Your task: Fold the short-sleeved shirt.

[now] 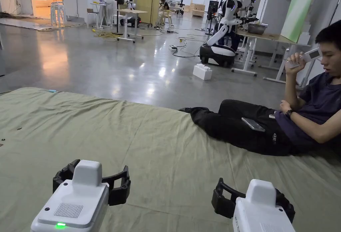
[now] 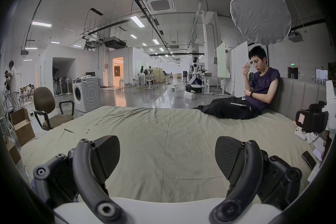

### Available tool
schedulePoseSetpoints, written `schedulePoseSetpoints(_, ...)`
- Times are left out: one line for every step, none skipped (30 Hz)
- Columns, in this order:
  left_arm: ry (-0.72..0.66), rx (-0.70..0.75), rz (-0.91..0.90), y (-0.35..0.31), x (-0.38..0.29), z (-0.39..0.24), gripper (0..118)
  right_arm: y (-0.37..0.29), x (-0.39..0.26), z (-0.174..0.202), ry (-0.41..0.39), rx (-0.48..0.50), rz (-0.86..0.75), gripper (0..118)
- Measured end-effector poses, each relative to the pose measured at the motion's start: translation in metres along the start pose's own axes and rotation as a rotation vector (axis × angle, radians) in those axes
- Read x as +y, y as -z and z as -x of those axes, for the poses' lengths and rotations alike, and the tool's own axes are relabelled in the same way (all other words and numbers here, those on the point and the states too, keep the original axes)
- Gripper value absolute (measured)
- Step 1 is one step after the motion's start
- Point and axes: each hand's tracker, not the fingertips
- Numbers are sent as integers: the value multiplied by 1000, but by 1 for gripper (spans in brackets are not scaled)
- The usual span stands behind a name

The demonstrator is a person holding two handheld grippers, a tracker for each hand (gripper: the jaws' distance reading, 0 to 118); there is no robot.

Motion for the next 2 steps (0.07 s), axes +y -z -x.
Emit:
schedulePoseSetpoints(-2,-2,0,0,0,0,106,-1,0,2,-18,-6,-11,116)
schedulePoseSetpoints(-6,-4,-2,0,1,0,106,-2,2,4,-39,-6,-43,117)
